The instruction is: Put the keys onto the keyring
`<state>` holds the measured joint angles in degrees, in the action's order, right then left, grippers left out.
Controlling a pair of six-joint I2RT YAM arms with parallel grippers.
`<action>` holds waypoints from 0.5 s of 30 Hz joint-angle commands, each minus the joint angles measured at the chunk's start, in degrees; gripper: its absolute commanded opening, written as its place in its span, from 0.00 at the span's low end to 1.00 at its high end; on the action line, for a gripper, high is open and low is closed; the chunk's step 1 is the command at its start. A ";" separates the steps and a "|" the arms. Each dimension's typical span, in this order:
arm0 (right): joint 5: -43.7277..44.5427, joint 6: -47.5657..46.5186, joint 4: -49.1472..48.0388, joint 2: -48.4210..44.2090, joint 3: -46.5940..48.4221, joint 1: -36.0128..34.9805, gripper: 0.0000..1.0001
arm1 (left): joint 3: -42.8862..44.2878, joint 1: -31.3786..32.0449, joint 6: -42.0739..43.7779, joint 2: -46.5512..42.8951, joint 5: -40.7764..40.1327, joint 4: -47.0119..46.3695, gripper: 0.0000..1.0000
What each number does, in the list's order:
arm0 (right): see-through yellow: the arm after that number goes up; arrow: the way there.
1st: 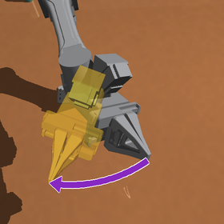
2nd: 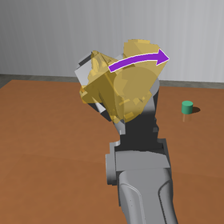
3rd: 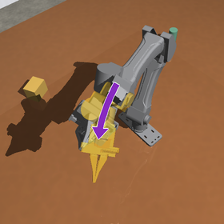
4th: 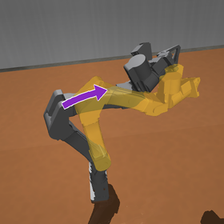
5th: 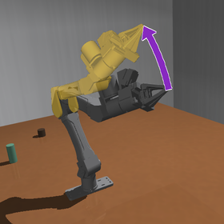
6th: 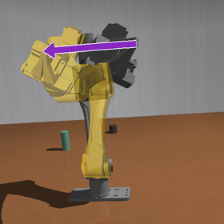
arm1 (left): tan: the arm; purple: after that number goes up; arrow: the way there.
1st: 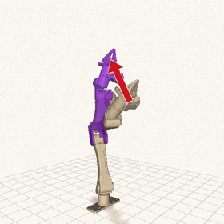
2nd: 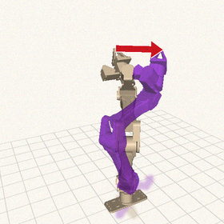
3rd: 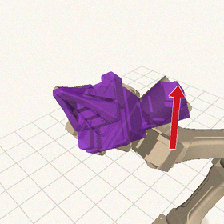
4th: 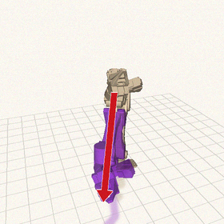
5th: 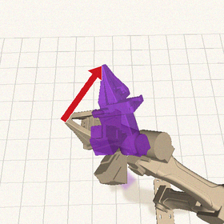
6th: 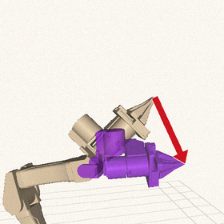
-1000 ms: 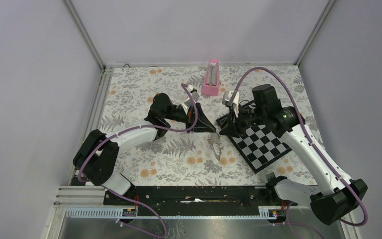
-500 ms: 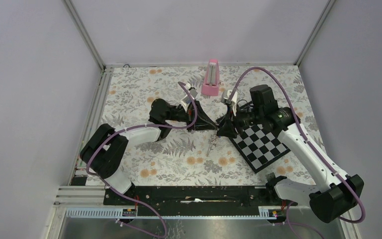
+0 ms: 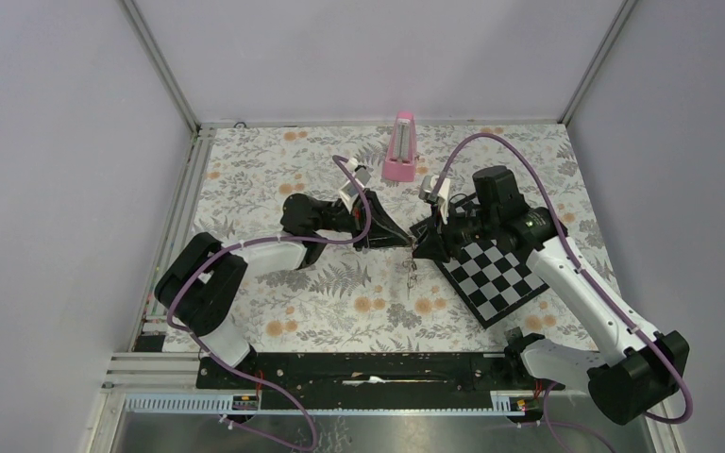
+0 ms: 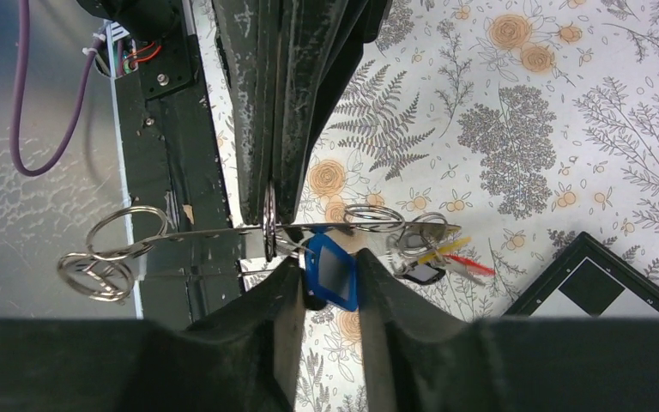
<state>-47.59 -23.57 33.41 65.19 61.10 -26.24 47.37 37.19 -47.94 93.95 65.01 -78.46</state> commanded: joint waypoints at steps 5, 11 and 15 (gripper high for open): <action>-1.62 -1.41 -1.50 -1.14 0.69 0.21 0.20 | -0.41 -0.14 -1.33 -1.03 -0.73 -6.75 0.00; -1.47 -4.27 1.58 -2.29 1.27 0.25 0.06 | -0.38 -0.44 -0.06 -1.05 -0.08 -5.94 0.00; -1.46 -5.45 3.22 -2.64 1.73 0.11 0.00 | -0.19 -0.55 0.69 -0.91 0.46 -5.44 0.00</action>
<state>-48.66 -26.63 34.83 64.05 61.10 -26.24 46.98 37.01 -48.40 93.95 65.19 -79.46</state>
